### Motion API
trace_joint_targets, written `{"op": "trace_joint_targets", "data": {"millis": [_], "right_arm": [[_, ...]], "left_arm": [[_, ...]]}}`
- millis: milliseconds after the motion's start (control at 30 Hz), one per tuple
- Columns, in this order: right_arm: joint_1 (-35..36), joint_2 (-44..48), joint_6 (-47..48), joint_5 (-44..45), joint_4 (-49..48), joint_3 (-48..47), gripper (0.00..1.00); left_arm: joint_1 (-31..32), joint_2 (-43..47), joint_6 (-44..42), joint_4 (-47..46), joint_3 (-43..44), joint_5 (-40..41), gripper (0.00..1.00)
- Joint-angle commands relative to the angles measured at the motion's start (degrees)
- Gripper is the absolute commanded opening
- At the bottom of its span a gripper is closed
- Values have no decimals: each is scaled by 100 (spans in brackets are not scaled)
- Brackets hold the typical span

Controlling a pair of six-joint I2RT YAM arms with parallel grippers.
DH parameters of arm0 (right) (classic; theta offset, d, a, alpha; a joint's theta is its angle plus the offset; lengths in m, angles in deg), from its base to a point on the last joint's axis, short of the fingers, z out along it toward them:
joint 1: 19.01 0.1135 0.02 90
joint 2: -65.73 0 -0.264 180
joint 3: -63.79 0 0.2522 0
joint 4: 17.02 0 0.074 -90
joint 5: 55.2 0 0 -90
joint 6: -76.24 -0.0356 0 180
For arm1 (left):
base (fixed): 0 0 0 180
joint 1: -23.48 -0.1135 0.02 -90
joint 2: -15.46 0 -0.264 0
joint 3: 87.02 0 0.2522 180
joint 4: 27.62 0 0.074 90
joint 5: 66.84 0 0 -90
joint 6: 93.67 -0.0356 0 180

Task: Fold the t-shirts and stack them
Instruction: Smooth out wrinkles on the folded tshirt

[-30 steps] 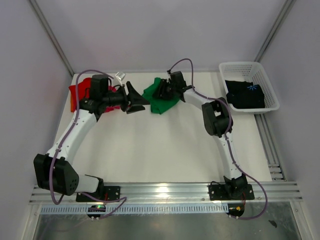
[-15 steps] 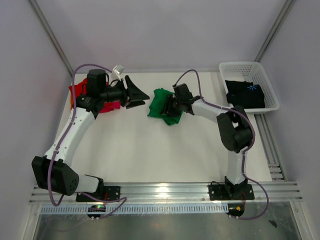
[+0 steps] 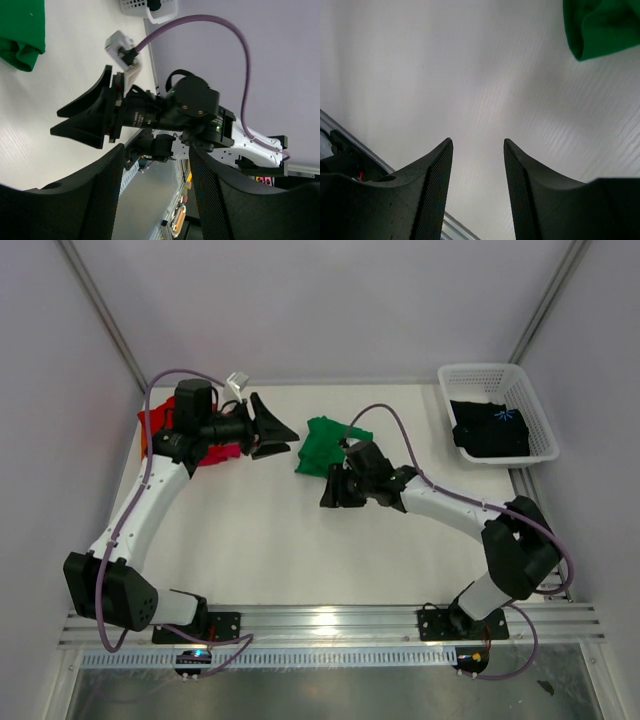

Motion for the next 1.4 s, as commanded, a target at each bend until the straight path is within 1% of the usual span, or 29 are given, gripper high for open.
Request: {"op": "trace_joint_targets", "data": {"millis": [0, 33, 67, 133, 167, 200, 267, 300, 367, 400, 600, 633, 733, 967, 1000, 1167, 1367], "right_arm": [[-28, 414, 610, 843, -779, -550, 50], [-37, 388, 733, 1080, -797, -700, 50], [-63, 249, 952, 1526, -841, -850, 50], [-238, -24, 1085, 1715, -894, -1403, 50], [-318, -356, 1077, 1759, -894, -1588, 50], [-388, -533, 1077, 1759, -903, -2007, 50], [-537, -902, 1068, 1812, -911, -2405, 50], [-582, -1269, 1033, 1821, -920, -2790, 50], [-669, -1649, 998, 1725, -859, -3187, 50], [-687, -2017, 972, 1715, -833, -3589, 50], [-749, -3118, 831, 1575, -665, -4769, 50], [-766, -3336, 770, 1505, -648, -4849, 50], [-767, -3593, 603, 1417, -630, -4965, 50], [-758, -3804, 479, 1267, -683, -4675, 50], [-766, -3822, 479, 1093, -700, -4657, 50], [-766, -4050, 471, 758, -587, -4718, 50], [-758, -4516, 172, 327, -656, -4885, 50]], "left_arm": [[19, 91, -171, 109, 147, -108, 57], [11, 83, -180, 126, 138, -108, 57], [11, 91, -198, 135, 121, -100, 57], [11, 127, -189, 118, 50, -82, 57], [11, 144, -206, 109, 24, -73, 57], [11, 153, -207, 118, -29, -47, 57], [11, 197, -242, 144, -73, 6, 57], [11, 206, -259, 162, -134, 58, 57], [2, 258, -312, 197, -178, 111, 57], [11, 267, -321, 223, -213, 137, 57], [2, 320, -408, 328, -293, 261, 57], [11, 329, -426, 346, -293, 295, 57], [2, 346, -496, 443, -293, 409, 57], [-7, 355, -558, 548, -293, 480, 57], [-7, 355, -558, 540, -284, 480, 57], [-7, 346, -523, 522, -319, 489, 57], [-7, 434, -365, 391, -503, 480, 57]]}}
